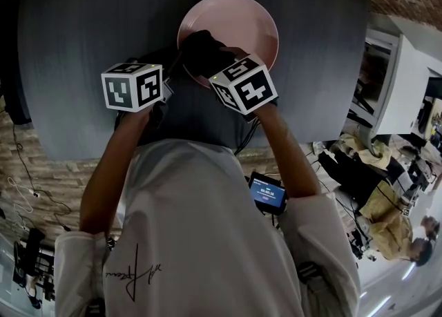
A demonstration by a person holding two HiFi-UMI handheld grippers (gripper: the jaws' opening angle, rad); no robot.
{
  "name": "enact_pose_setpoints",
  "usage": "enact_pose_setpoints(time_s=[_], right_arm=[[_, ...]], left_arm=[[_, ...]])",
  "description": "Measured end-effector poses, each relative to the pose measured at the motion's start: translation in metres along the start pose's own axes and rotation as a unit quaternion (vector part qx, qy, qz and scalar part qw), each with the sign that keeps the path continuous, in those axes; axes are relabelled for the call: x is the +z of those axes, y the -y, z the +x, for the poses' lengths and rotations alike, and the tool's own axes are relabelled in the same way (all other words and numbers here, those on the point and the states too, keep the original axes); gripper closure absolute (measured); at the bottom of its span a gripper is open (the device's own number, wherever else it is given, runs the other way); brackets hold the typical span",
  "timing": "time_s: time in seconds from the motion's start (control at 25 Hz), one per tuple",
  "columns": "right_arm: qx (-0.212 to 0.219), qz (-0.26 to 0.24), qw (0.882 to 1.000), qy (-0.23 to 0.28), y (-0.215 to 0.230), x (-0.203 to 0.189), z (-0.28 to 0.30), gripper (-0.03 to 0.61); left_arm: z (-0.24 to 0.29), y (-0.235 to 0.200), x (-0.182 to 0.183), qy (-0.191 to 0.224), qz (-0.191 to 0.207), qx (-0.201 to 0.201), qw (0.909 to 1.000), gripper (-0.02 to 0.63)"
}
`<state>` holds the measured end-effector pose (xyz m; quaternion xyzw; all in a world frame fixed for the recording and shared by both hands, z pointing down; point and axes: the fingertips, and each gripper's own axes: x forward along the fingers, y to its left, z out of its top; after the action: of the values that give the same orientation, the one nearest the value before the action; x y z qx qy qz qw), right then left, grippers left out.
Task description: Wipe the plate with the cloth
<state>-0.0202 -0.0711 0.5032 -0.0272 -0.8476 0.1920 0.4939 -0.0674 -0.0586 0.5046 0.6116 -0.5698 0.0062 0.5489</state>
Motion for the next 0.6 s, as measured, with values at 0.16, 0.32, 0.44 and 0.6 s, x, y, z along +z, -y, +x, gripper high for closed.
enact_pose_setpoints(time_s=[0.16,0.32,0.44,0.6], right_arm=[[0.006,-0.008,1.0,-0.007,-0.002,-0.004,-0.003,0.508],[0.011,-0.013,1.0,-0.013,-0.003,-0.007,-0.005,0.508],[0.015,-0.013,1.0,-0.016,-0.003,-0.01,-0.006,0.508],[0.019,-0.016,0.999,-0.021,-0.004,-0.013,-0.006,0.508]], left_arm=[[-0.001,0.002,0.001,0.0,0.0,0.001,1.0,0.549],[-0.001,0.002,0.002,0.001,0.001,0.001,1.0,0.549],[-0.001,0.001,0.002,0.001,0.001,0.001,1.0,0.549],[0.0,0.001,0.001,0.0,0.001,0.001,1.0,0.551]])
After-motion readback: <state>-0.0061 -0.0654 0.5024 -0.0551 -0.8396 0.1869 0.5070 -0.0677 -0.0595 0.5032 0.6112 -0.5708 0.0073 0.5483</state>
